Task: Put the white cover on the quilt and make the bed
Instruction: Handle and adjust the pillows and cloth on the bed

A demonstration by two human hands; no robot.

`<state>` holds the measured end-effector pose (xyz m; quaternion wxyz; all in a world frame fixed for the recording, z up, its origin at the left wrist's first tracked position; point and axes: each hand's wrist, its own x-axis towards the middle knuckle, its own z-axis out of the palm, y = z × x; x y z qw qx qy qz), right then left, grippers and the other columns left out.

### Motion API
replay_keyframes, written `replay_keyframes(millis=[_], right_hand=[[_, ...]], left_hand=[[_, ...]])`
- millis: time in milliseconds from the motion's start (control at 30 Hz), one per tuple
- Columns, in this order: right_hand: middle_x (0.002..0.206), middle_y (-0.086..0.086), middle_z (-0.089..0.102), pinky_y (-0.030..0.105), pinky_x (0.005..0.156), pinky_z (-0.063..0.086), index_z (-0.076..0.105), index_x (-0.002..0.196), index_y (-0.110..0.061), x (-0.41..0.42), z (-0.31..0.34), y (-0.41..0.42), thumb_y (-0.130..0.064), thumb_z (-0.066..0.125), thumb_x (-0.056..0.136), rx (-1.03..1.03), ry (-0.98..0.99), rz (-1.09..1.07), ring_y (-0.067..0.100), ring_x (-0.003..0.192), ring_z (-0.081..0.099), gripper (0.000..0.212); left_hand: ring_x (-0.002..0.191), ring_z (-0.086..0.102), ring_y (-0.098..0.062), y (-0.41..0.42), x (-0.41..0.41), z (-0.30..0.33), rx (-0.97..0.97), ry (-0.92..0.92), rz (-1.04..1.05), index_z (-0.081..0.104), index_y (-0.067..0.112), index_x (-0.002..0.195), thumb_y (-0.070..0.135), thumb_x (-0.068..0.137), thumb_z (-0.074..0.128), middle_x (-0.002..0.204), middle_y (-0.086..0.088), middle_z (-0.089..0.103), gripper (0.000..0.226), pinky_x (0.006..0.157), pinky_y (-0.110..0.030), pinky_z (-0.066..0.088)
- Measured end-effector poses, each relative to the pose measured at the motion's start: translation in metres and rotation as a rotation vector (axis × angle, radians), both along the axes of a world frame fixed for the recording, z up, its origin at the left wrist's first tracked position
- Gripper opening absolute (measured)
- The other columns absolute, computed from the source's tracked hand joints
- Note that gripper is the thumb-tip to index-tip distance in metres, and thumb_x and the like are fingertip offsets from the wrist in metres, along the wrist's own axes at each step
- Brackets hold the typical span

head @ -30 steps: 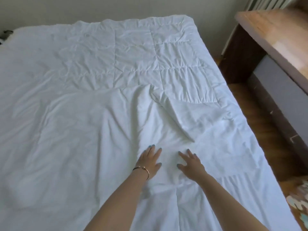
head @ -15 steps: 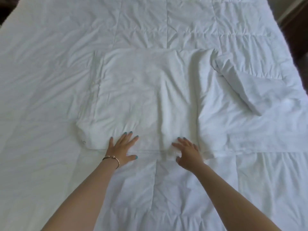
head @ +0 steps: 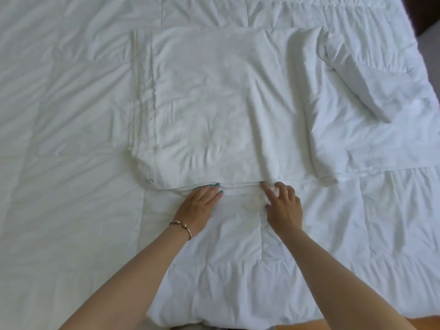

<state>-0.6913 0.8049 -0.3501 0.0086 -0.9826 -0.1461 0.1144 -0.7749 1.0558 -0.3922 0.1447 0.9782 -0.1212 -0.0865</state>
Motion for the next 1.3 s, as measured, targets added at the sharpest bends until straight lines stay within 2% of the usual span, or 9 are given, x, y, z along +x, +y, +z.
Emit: replay_keyframes(millis=[100, 300, 400, 467, 600, 800, 1000, 1133, 1300], right_hand=[[0.123, 0.008, 0.051, 0.045, 0.088, 0.044, 0.059, 0.126, -0.038, 0.016, 0.002, 0.002, -0.005, 0.073, 0.065, -0.092, -0.043, 0.042, 0.035, 0.105, 0.046, 0.071], [0.118, 0.007, 0.058, 0.045, 0.081, 0.046, 0.073, 0.102, -0.037, 0.058, 0.000, -0.002, -0.019, 0.081, 0.071, -0.013, -0.179, 0.247, 0.037, 0.105, 0.054, 0.037], [0.100, 0.007, 0.061, 0.040, 0.068, 0.048, 0.078, 0.089, -0.027, 0.064, -0.003, -0.006, -0.014, 0.084, 0.071, 0.136, -0.225, 0.291, 0.034, 0.088, 0.058, 0.023], [0.092, 0.006, 0.059, 0.037, 0.062, 0.047, 0.077, 0.086, -0.020, 0.061, 0.003, -0.005, -0.009, 0.081, 0.075, 0.305, -0.221, 0.198, 0.031, 0.080, 0.057, 0.017], [0.092, -0.001, 0.056, 0.031, 0.064, 0.045, 0.071, 0.091, -0.008, 0.063, 0.057, 0.015, 0.001, 0.065, 0.085, 0.632, -0.101, 0.073, 0.024, 0.087, 0.055, 0.012], [0.076, -0.009, 0.053, 0.017, 0.064, 0.037, 0.063, 0.084, -0.013, 0.067, 0.165, 0.008, 0.002, 0.056, 0.091, 0.895, -0.039, -0.020, 0.005, 0.070, 0.050, 0.018], [0.064, -0.013, 0.045, 0.038, 0.060, 0.036, 0.042, 0.073, -0.031, 0.008, 0.263, 0.047, -0.034, 0.043, 0.093, 1.053, 0.083, 0.108, 0.011, 0.061, 0.041, 0.021], [0.076, -0.013, 0.049, 0.035, 0.066, 0.039, 0.043, 0.087, -0.030, -0.041, 0.287, 0.101, -0.044, 0.034, 0.096, 0.942, 0.076, 0.254, 0.012, 0.068, 0.047, 0.019], [0.104, -0.005, 0.048, 0.035, 0.075, 0.047, 0.063, 0.087, -0.017, 0.006, 0.273, 0.094, -0.027, 0.049, 0.100, 0.823, -0.072, -0.085, 0.018, 0.085, 0.056, 0.022]], left_hand=[[0.131, 0.040, -0.018, 0.008, 0.021, 0.003, 0.004, 0.015, 0.020, 0.050, 0.019, 0.138, 0.028, 0.077, 0.049, 0.147, -0.002, 0.046, 0.062, 0.108, -0.032, 0.025], [0.134, 0.039, -0.024, 0.013, 0.069, 0.005, -0.064, 0.051, 0.109, 0.053, 0.024, 0.137, 0.027, 0.082, 0.073, 0.153, 0.000, 0.036, 0.059, 0.111, -0.036, 0.025], [0.099, 0.063, -0.034, 0.006, 0.069, 0.013, -0.191, -0.061, 0.217, 0.076, 0.014, 0.095, -0.003, 0.068, 0.078, 0.111, -0.010, 0.066, 0.032, 0.082, -0.046, 0.054], [0.089, 0.065, -0.034, 0.001, 0.060, 0.026, -0.249, -0.100, 0.334, 0.073, 0.011, 0.088, -0.009, 0.068, 0.074, 0.094, -0.010, 0.066, 0.029, 0.069, -0.043, 0.056], [0.100, 0.061, -0.029, 0.006, 0.056, 0.081, -0.347, -0.137, 0.576, 0.069, 0.010, 0.103, -0.002, 0.086, 0.059, 0.102, -0.008, 0.067, 0.023, 0.076, -0.035, 0.047], [0.066, 0.048, -0.019, -0.001, 0.046, 0.207, -0.636, -0.047, 0.471, 0.062, 0.007, 0.097, 0.027, 0.091, 0.046, 0.068, 0.007, 0.053, 0.026, 0.061, -0.029, 0.032], [0.056, 0.029, -0.005, 0.013, 0.010, 0.306, -0.977, -0.415, 0.613, 0.041, 0.019, 0.063, 0.039, 0.084, 0.047, 0.057, 0.010, 0.033, 0.030, 0.053, -0.025, 0.025], [0.055, 0.039, -0.011, 0.055, -0.013, 0.343, -0.740, -0.649, 0.740, 0.056, 0.023, 0.075, 0.044, 0.082, 0.042, 0.059, 0.004, 0.046, 0.027, 0.055, -0.023, 0.034], [0.067, 0.054, -0.020, 0.071, -0.010, 0.338, -0.442, -0.233, 0.577, 0.053, 0.036, 0.083, 0.051, 0.079, 0.042, 0.065, 0.004, 0.057, 0.019, 0.066, -0.036, 0.045]])
